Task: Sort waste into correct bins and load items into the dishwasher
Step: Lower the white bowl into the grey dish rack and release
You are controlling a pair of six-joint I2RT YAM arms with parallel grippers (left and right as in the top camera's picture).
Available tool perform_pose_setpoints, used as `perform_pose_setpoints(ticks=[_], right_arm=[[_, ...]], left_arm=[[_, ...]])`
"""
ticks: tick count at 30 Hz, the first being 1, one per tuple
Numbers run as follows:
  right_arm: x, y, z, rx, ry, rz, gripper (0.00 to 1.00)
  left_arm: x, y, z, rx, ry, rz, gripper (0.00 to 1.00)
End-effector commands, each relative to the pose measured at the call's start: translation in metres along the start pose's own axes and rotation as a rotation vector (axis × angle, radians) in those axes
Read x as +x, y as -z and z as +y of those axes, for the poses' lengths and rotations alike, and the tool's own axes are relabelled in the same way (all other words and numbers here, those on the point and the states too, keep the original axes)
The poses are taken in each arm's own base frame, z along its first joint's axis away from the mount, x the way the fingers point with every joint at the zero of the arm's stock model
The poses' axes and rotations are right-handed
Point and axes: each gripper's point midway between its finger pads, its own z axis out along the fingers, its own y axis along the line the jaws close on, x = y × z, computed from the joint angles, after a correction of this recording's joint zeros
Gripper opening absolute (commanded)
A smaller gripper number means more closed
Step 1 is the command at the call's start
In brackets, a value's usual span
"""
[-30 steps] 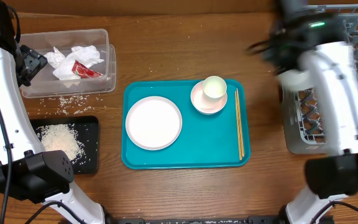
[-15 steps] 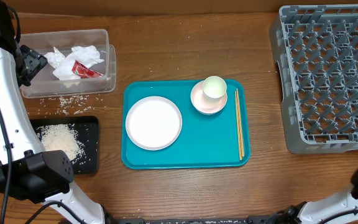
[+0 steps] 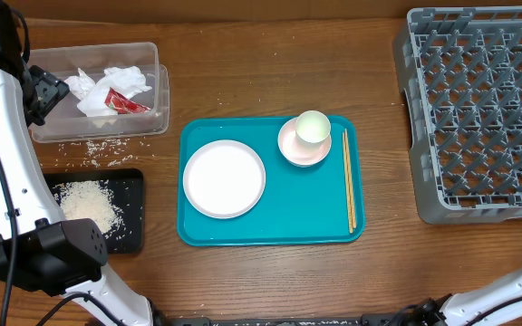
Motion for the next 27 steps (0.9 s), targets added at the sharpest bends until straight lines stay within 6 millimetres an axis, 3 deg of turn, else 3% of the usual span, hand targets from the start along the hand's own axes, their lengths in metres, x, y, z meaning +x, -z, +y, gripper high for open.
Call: perform_pose_setpoints(ticks=[1, 7, 14, 16, 22, 25, 27], right_arm=[[0.017, -0.013, -0.008, -0.081, -0.021, 0.043, 0.04], [0.033, -0.031, -0.045, -0.079, -0.127, 0.05, 0.04], [0.051, -0.039, -0.065, -0.064, -0.178, 0.08, 0.04], [0.053, -0.034, -0.079, -0.006, -0.215, 0.077, 0.04], [0.052, -0.013, -0.097, 0.036, -0.287, 0.08, 0.08], [0.048, 0.0, -0.104, 0.052, -0.327, 0.081, 0.2], [0.044, 0.008, -0.106, 0.066, -0.35, 0.079, 0.2]], left_arm=[[-0.005, 0.003, 0.003, -0.005, 0.0, -0.022, 1.0], [-0.005, 0.003, 0.003, -0.005, 0.0, -0.022, 1.0], [-0.005, 0.003, 0.003, -0.005, 0.0, -0.022, 1.0], [-0.005, 0.003, 0.003, -0.005, 0.0, -0.021, 1.0], [-0.005, 0.003, 0.003, -0.005, 0.0, -0.022, 1.0], [-0.005, 0.003, 0.003, -0.005, 0.0, -0.022, 1.0], [-0.005, 0.003, 0.003, -0.005, 0.0, -0.021, 1.0]])
